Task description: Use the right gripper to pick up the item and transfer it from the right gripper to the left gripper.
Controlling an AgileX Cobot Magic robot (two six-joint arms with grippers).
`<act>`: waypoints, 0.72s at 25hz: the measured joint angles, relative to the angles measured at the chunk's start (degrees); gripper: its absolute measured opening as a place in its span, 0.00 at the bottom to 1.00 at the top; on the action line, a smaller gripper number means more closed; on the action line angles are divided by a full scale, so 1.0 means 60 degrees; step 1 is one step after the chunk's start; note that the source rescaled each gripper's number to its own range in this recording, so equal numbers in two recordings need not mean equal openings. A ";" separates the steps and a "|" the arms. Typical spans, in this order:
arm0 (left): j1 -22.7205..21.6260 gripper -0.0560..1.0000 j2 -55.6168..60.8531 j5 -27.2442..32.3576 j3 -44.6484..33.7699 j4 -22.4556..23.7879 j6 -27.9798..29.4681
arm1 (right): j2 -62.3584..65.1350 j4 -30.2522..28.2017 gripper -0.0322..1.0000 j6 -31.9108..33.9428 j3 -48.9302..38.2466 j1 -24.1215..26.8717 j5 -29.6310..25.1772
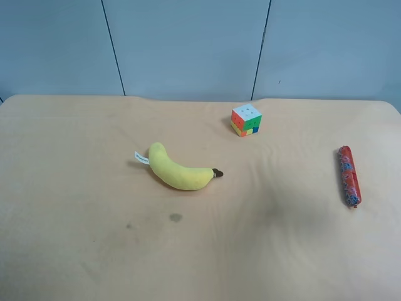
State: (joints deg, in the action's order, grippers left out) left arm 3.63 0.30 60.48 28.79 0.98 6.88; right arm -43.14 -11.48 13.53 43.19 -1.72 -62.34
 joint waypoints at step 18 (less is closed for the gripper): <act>0.0000 1.00 0.0000 0.0000 0.0000 0.0000 0.0000 | -0.4351 -0.0784 0.84 0.0305 -0.0089 0.0000 0.1978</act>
State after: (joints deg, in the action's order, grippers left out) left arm 3.63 0.30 60.48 28.79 0.98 6.88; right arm -69.24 -16.18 15.37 42.65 -1.72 -50.47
